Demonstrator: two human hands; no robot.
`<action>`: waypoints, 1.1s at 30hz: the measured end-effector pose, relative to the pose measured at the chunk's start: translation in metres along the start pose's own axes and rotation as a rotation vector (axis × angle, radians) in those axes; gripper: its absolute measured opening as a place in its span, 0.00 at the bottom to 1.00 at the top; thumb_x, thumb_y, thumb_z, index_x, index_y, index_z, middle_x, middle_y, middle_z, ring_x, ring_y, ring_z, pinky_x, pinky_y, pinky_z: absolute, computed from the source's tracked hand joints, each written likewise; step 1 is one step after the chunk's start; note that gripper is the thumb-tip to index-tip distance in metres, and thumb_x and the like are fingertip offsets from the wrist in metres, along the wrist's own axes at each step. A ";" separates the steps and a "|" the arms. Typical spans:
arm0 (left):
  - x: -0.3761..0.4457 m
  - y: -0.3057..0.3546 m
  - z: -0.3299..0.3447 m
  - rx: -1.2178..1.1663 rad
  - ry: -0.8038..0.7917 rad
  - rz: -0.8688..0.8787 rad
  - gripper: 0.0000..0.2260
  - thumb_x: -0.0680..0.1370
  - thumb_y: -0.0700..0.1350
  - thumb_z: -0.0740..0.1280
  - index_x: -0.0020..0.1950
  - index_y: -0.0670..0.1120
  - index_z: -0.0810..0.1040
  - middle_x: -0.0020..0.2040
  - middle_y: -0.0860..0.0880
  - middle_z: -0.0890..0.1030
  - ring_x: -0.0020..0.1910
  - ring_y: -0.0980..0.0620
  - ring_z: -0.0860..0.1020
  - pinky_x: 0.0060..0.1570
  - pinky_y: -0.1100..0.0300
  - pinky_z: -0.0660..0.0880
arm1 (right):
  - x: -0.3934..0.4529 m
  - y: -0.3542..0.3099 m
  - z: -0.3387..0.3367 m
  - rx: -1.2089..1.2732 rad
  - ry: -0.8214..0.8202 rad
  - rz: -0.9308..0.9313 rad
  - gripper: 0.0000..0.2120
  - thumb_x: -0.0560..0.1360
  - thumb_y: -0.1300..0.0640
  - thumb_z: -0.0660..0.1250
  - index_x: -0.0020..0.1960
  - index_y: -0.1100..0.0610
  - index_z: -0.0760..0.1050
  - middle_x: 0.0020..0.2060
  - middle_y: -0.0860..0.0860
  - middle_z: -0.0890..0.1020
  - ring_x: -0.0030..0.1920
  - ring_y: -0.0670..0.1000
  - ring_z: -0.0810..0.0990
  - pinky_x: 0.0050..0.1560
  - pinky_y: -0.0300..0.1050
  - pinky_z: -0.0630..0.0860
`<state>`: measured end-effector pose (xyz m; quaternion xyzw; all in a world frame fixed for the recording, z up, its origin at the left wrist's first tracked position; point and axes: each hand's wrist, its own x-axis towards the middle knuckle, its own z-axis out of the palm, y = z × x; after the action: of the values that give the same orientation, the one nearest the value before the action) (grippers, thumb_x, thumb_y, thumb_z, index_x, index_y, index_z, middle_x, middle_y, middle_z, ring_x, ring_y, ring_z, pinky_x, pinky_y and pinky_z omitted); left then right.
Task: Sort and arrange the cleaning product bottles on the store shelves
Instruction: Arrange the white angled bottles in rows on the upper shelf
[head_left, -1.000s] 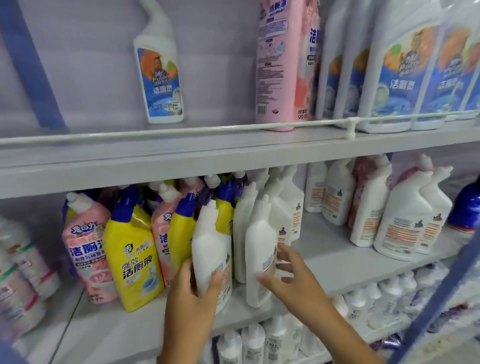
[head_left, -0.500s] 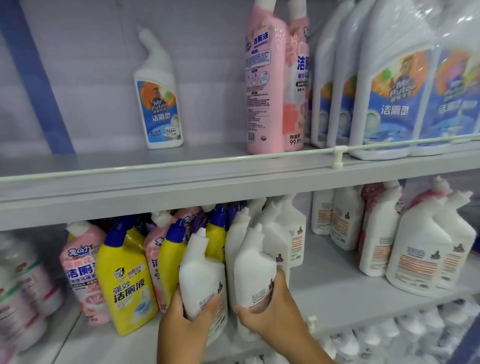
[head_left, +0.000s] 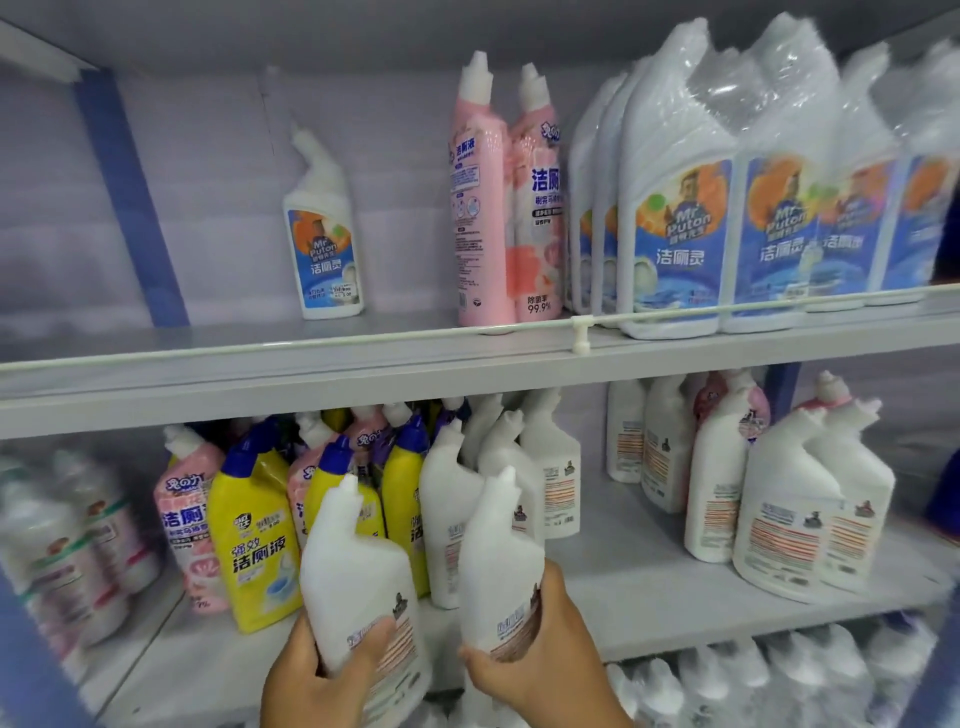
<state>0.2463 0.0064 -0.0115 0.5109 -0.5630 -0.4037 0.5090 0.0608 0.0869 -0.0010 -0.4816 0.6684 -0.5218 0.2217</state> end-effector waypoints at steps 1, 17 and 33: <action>-0.009 0.006 -0.005 0.001 0.009 0.002 0.26 0.70 0.41 0.81 0.67 0.48 0.80 0.54 0.51 0.85 0.54 0.48 0.80 0.57 0.55 0.74 | -0.005 -0.003 -0.003 0.007 0.006 -0.001 0.45 0.56 0.41 0.80 0.67 0.36 0.60 0.53 0.34 0.79 0.54 0.28 0.76 0.49 0.25 0.72; -0.038 0.235 -0.093 -0.244 -0.085 0.412 0.16 0.63 0.57 0.79 0.49 0.58 0.85 0.48 0.53 0.88 0.46 0.52 0.87 0.42 0.54 0.83 | -0.009 -0.211 -0.094 0.232 0.055 -0.455 0.32 0.60 0.48 0.80 0.60 0.40 0.69 0.50 0.35 0.83 0.48 0.34 0.82 0.42 0.31 0.78; 0.211 0.316 -0.096 0.055 -0.356 0.429 0.10 0.77 0.50 0.74 0.57 0.51 0.81 0.48 0.52 0.88 0.45 0.54 0.87 0.44 0.57 0.81 | 0.177 -0.314 -0.014 -0.050 0.208 -0.298 0.34 0.64 0.44 0.81 0.58 0.54 0.65 0.46 0.44 0.76 0.44 0.45 0.78 0.35 0.39 0.71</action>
<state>0.2974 -0.1474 0.3458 0.3148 -0.7495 -0.3547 0.4619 0.1018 -0.0588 0.3265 -0.5241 0.6216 -0.5791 0.0596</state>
